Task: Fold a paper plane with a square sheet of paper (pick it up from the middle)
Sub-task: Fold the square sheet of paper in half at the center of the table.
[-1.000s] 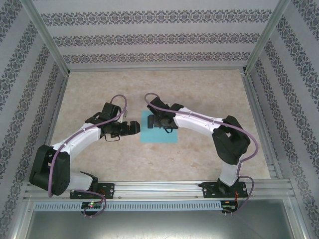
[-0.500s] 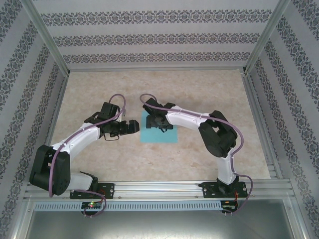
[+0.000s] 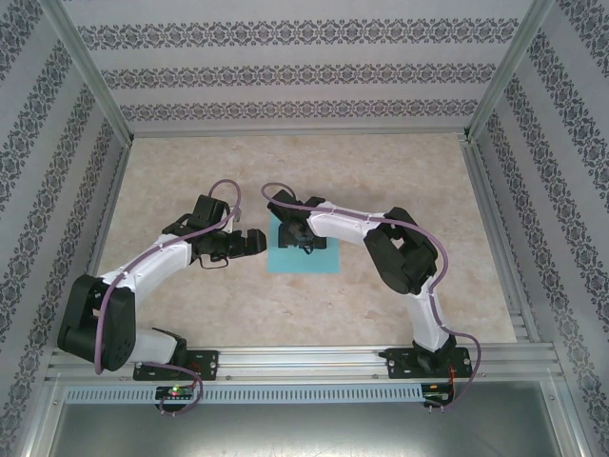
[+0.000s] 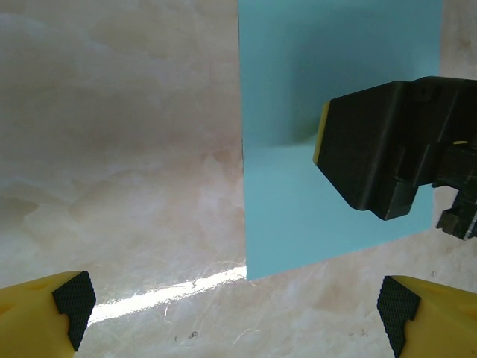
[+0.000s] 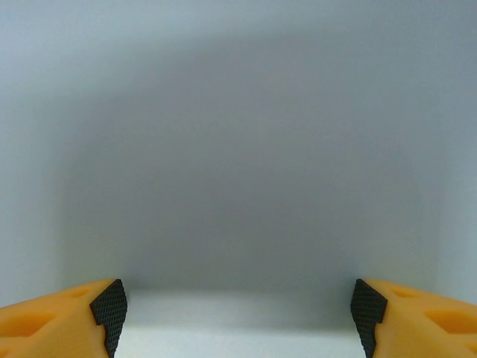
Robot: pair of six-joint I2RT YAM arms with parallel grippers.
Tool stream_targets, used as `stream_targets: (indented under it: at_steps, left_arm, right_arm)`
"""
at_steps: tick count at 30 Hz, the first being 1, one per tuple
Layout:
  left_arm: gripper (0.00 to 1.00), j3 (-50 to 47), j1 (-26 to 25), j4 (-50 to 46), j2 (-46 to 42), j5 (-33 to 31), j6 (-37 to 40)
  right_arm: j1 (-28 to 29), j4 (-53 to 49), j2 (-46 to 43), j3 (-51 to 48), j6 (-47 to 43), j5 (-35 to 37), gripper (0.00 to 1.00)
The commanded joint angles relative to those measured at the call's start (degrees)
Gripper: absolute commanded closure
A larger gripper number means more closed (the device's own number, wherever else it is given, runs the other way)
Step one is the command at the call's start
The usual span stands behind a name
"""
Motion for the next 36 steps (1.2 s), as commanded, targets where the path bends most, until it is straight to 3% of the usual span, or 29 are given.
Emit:
stream_targets:
  at_steps: [1, 23, 28, 36]
  left_arm:
    - [0.0, 0.3, 0.7, 1.4, 0.6, 0.6, 1.0]
    - [0.0, 0.4, 0.8, 1.6, 3.2, 1.6, 1.1]
    - [0.0, 0.5, 0.8, 1.6, 3.7, 1.7, 1.1]
    - [0.0, 0.9, 0.8, 1.3, 4.0, 1.8, 1.3]
  right_arm:
    - [-0.2, -1.8, 2.3, 0.9, 0.5, 1.5, 0.2]
    - [0.7, -2.5, 4.8, 2.4, -1.5, 2.7, 0.31]
    - [1.0, -4.0, 1.3, 3.3, -3.1, 5.0, 0.24]
    - [-0.9, -3.4, -1.6, 4.8, -4.1, 4.6, 0.2]
